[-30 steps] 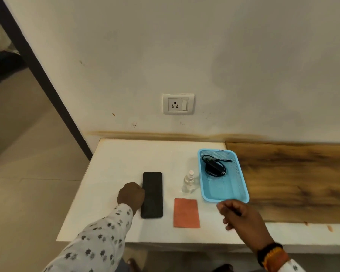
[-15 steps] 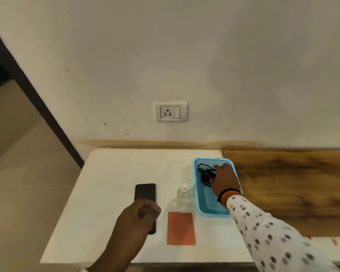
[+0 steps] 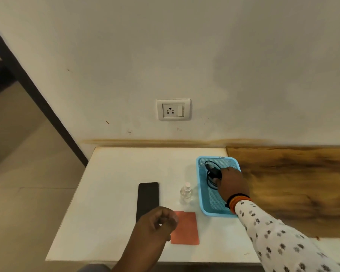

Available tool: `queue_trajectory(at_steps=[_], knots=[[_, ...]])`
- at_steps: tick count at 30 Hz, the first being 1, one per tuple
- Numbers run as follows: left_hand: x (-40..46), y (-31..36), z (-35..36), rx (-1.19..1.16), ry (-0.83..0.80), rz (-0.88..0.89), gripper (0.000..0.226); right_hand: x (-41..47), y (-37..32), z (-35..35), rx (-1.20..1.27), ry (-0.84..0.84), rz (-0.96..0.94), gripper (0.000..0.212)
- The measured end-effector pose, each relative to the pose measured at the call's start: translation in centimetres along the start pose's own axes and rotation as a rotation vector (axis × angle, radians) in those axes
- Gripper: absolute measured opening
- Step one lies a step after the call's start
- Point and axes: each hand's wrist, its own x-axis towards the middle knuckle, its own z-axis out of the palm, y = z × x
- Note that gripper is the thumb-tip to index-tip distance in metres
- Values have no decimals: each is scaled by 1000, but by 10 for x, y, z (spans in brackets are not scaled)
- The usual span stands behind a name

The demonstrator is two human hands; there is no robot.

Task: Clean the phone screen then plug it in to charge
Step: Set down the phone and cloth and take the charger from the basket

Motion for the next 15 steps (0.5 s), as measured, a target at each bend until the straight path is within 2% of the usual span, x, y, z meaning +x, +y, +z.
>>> queue_trajectory(at_steps=[4, 7, 10, 12, 15], knots=[[-2, 9, -2, -72, 12, 4, 26, -26, 1, -29, 203, 178, -21, 26], [-4, 27, 2, -198, 19, 37, 8, -63, -6, -62, 411, 340, -63, 24], [-7, 50, 14, -294, 0, 73, 8, -108, -20, -95, 613, 388, -83, 28], [-12, 67, 21, -318, -31, 111, 22, -136, -31, -114, 670, 373, -125, 31], [-22, 83, 24, -364, -35, 143, 59, -163, -45, -131, 711, 355, -201, 34]])
